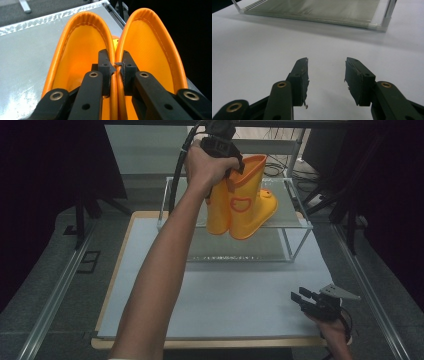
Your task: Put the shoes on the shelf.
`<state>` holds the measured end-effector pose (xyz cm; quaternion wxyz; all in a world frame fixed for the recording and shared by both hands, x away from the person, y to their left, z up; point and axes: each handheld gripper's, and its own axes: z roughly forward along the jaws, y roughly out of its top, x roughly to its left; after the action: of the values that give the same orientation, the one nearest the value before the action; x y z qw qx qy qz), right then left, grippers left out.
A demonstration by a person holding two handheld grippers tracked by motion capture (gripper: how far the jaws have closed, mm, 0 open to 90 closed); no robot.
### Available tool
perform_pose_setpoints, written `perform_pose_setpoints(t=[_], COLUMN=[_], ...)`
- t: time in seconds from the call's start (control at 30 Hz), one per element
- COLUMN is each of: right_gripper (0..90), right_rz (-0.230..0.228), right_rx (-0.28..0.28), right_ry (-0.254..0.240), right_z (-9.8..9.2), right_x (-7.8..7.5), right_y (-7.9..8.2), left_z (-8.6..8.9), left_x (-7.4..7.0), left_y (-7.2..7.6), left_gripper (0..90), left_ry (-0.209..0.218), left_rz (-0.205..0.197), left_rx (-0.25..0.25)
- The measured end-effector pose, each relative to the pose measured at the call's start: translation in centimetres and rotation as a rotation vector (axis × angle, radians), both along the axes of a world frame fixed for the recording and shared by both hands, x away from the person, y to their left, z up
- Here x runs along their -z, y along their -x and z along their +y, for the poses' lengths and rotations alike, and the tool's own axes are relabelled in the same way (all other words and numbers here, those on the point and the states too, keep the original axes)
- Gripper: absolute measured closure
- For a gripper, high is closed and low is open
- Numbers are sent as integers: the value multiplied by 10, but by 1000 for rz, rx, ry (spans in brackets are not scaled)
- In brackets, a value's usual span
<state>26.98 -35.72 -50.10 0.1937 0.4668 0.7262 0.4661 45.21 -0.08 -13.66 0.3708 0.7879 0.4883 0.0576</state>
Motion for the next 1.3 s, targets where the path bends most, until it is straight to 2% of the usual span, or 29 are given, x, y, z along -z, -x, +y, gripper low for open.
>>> perform_pose_setpoints(t=[0.13, 0.27, 0.4, 0.47, 0.57, 0.7, 0.73, 0.93, 1.0, 1.03, 1.1, 1.2, 1.3], right_gripper=[527, 527, 527, 527, 527, 527, 527, 527, 527, 527, 527, 527, 527], right_rz=[-7, -6, -8, -16, -19, -10, -11, -21, -21, -18, -15, -9, -4], right_rx=[-13, -17, -9, -6, -9, -20, -22, -24, -23, -22, -22, -27, -35], right_ry=[1, -3, -10, -13, -16, -13, -13, -15, -14, -13, -14, -6, -2], right_z=[4, 4, 1, 0, 0, 3, 3, 3, 3, 3, 3, 5, 8], right_x=[-1, -1, -2, -4, -4, -2, -2, -4, -4, -3, -2, -1, 1], right_y=[1, 1, 1, 1, 1, 0, 0, 2, 2, 2, 2, 1, 1], left_z=[-3, 0, 0, -1, -2, -1, -1, -1, -2, -3, -4, -3, 0], left_x=[2, 7, 13, 16, 18, 23, 25, 35, 36, 36, 34, 33, 30], left_y=[-14, -26, -38, -44, -50, -58, -59, -66, -67, -67, -66, -66, -64], left_gripper=[822, 821, 821, 821, 821, 820, 820, 811, 793, 744, 674, 588, 523], left_ry=[-18, -6, -15, -15, -47, -38, -48, -38, -24, -18, -11, -13, -4], left_rz=[2, -1, -7, 1, 8, 9, 3, 2, 7, 11, -18, -7, -18], left_rx=[-62, -134, -212, -238, -264, -307, -317, -334, -312, -299, -300, -283, -268])
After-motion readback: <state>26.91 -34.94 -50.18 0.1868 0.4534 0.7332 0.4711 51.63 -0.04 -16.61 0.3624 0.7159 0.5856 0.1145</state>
